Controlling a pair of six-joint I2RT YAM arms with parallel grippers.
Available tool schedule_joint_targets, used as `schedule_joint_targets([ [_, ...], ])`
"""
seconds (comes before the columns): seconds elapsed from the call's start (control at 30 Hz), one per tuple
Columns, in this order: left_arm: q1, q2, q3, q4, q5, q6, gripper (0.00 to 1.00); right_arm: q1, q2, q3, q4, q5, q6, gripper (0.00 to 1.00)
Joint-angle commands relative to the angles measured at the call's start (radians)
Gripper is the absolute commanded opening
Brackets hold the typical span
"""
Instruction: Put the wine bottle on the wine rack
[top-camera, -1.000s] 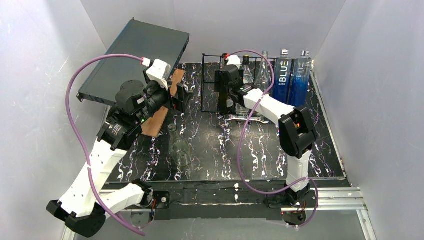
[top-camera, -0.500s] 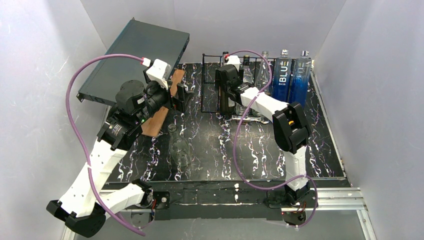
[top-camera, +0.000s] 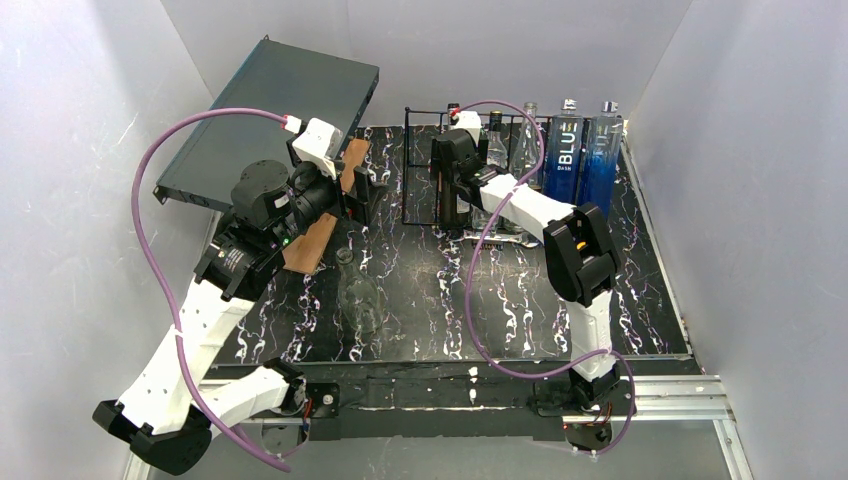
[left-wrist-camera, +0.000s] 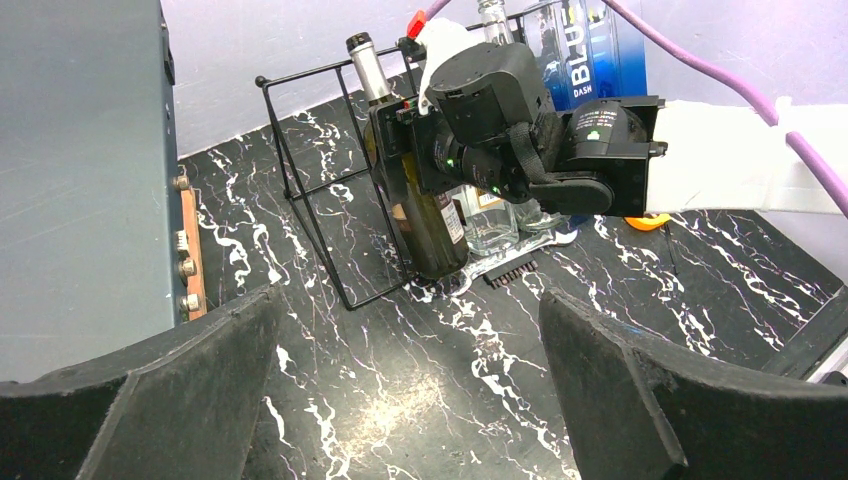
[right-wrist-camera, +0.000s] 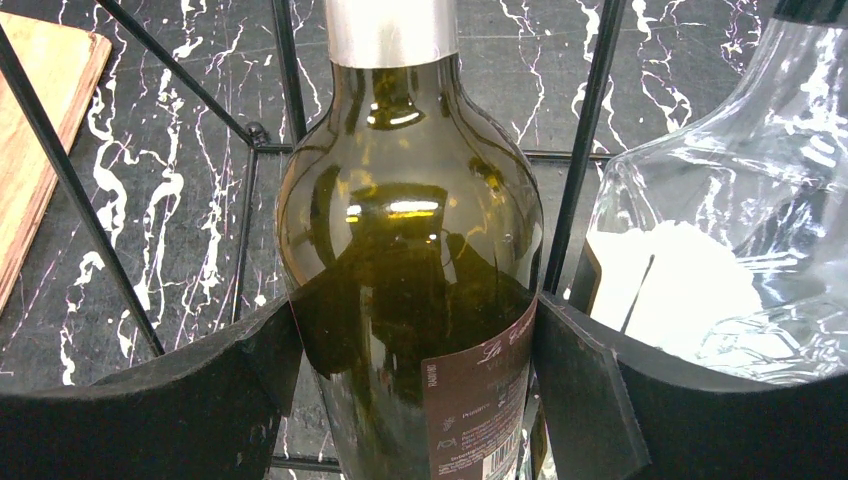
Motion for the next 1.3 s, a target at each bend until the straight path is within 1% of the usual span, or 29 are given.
schedule_joint_targets([
  [0.0, -0.007, -0.008, 0.007, 0.008, -0.008, 0.009, 0.99, 0.003, 0.024, 0.043, 0.002, 0.008, 0.025, 0.55],
  [0.07, -0.007, -0.008, 0.008, 0.008, -0.008, 0.009, 0.99, 0.003, 0.025, 0.044, -0.003, 0.008, 0.025, 0.63],
  [0.17, -0.007, -0.01, 0.009, 0.008, -0.008, 0.009, 0.99, 0.003, 0.026, 0.045, -0.01, 0.008, 0.023, 0.71],
  [0.5, -0.007, -0.008, 0.01, 0.008, -0.004, 0.006, 0.99, 0.014, -0.017, 0.035, 0.007, -0.028, -0.032, 0.89],
  [0.73, -0.007, -0.008, 0.008, 0.01, -0.002, 0.005, 0.99, 0.018, -0.068, 0.04, -0.022, -0.028, -0.043, 0.98],
  [0.93, -0.007, -0.011, 0.008, 0.011, 0.002, 0.001, 0.99, 0.025, -0.123, 0.043, -0.063, -0.028, -0.052, 0.98],
  [1.03, -0.008, -0.013, 0.005, 0.014, 0.001, 0.001, 0.99, 0.031, -0.163, 0.019, -0.084, -0.028, -0.068, 0.98],
  [1.17, -0.007, -0.013, 0.003, 0.016, -0.001, 0.001, 0.99, 0.04, -0.235, -0.051, -0.106, -0.044, -0.105, 0.98],
  [1.27, -0.007, -0.018, 0.003, 0.016, 0.001, 0.001, 0.99, 0.057, -0.326, -0.151, -0.081, -0.102, -0.14, 0.99],
])
